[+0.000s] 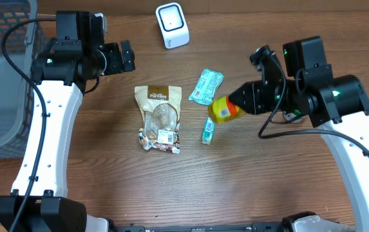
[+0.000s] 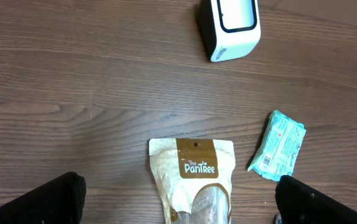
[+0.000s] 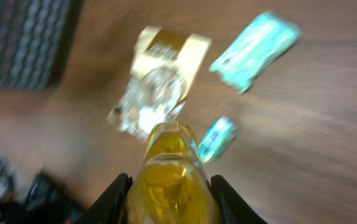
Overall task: Scan the item barcode
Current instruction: 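Carry the bottle up and hold it in front of the white scanner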
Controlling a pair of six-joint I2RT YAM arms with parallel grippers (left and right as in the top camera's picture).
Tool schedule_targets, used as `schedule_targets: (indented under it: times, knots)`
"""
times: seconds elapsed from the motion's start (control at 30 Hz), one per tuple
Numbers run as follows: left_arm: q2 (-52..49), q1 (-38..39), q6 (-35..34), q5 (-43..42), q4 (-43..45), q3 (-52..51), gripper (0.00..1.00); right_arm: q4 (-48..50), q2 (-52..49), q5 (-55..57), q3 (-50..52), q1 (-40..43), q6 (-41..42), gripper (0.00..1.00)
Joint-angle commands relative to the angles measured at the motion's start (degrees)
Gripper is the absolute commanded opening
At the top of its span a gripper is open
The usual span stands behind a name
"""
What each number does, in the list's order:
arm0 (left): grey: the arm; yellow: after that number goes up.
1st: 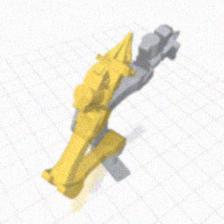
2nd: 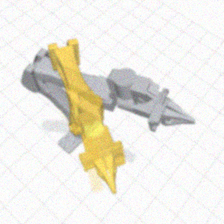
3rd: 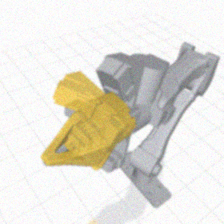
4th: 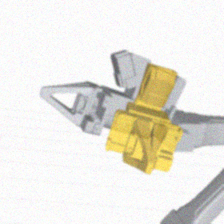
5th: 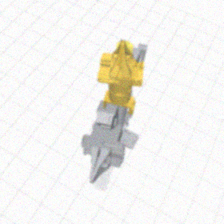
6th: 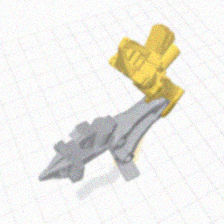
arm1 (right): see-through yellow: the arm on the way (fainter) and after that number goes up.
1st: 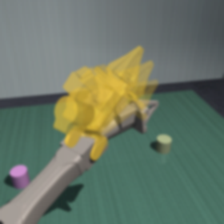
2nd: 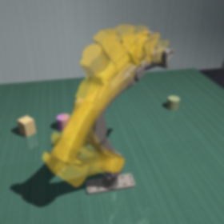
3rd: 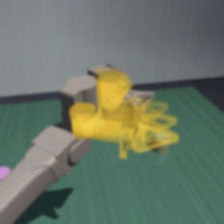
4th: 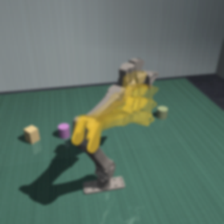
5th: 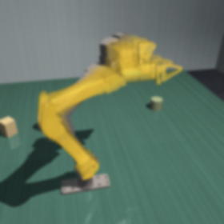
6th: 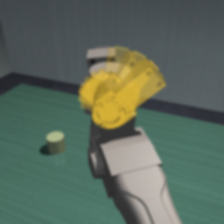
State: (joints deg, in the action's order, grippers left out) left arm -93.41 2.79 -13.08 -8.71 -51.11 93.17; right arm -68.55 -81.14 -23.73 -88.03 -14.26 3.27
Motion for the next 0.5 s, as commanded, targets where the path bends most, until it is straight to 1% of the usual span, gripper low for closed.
schedule_targets:
  times: [0.0,0.07,0.13,0.23,0.3,0.4,0.47]
  knots:
    - [0.0,0.2,1.3,0.3,0.1,0.7,1.00,-0.3,-2.3,4.9,-5.0,0.0,5.3,0.15]
    - [0.0,0.2,1.3,0.3,0.1,0.7,1.00,-2.9,-4.9,4.9,-11.0,0.0,5.3,0.13]
    - [0.0,0.2,1.3,0.3,0.1,0.7,1.00,-5.6,-7.5,5.0,-17.9,0.0,5.3,0.12]
    - [0.0,0.2,1.3,0.3,0.1,0.7,1.00,-8.7,-11.6,9.1,-28.9,-0.4,5.3,0.13]
    - [0.0,0.2,1.3,0.3,0.1,0.7,1.00,-9.4,-14.0,11.8,-33.8,-0.7,5.2,0.13]
    - [0.0,0.2,1.3,0.3,0.1,0.7,0.99,-5.6,-16.1,12.0,-35.5,-2.1,0.6,0.13]
    - [0.0,0.2,1.3,0.3,0.1,0.7,1.00,-2.5,-17.4,12.2,-35.2,-3.4,-0.9,0.16]
